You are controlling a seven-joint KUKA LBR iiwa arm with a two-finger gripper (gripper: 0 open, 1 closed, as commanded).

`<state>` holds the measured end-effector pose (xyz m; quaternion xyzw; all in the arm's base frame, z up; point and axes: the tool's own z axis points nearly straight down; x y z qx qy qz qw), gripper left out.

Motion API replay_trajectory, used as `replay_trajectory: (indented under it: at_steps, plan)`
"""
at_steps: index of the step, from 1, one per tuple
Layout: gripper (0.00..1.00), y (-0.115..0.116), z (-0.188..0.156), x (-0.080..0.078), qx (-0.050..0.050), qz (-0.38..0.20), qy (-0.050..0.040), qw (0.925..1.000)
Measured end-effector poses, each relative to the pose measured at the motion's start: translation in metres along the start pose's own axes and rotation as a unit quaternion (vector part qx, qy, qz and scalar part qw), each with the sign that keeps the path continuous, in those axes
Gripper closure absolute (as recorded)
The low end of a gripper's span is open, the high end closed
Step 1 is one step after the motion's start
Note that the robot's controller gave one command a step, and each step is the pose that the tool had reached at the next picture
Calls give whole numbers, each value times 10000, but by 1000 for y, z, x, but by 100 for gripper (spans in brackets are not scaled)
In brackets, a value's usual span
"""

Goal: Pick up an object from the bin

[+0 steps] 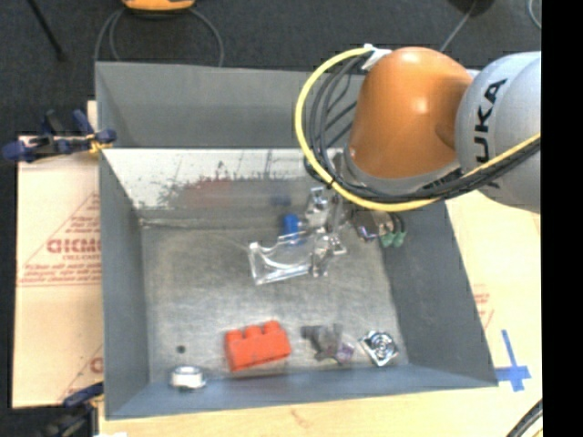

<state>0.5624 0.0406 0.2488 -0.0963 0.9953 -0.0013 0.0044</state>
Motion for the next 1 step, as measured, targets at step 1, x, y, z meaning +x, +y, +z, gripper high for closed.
replay_trajectory:
  at_steps: [1]
  plan:
    - [100, -24, 30, -45, -9, -1188, 33, 9929]
